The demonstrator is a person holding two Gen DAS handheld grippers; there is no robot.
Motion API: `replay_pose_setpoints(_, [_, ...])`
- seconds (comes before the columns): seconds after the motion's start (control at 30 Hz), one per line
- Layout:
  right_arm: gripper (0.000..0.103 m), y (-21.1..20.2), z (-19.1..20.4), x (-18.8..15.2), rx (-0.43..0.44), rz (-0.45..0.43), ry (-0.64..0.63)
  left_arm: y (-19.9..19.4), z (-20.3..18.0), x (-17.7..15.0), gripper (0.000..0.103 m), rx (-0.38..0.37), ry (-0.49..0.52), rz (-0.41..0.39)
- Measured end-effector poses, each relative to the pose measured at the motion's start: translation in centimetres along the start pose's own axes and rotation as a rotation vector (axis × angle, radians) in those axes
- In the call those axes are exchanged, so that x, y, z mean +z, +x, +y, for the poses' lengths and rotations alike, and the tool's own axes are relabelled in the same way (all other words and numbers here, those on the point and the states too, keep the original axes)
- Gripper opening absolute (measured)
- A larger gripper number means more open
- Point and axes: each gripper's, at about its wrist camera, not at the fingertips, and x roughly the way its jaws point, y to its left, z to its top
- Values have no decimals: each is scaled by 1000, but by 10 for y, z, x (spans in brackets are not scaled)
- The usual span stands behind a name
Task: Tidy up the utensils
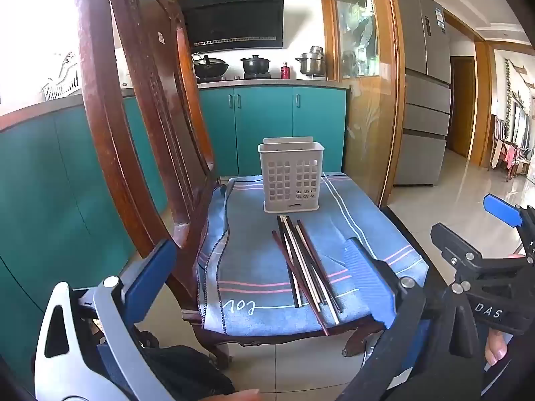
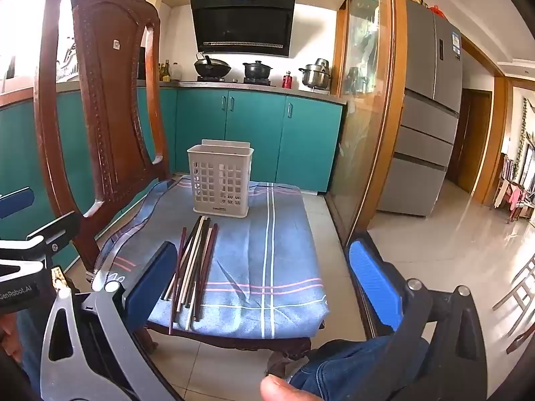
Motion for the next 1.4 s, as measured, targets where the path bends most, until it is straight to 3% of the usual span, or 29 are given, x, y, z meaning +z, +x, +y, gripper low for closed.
replay_pose_setpoints(1.4, [101,-7,1,-1,33,-10,28,7,2,-5,100,2,13,24])
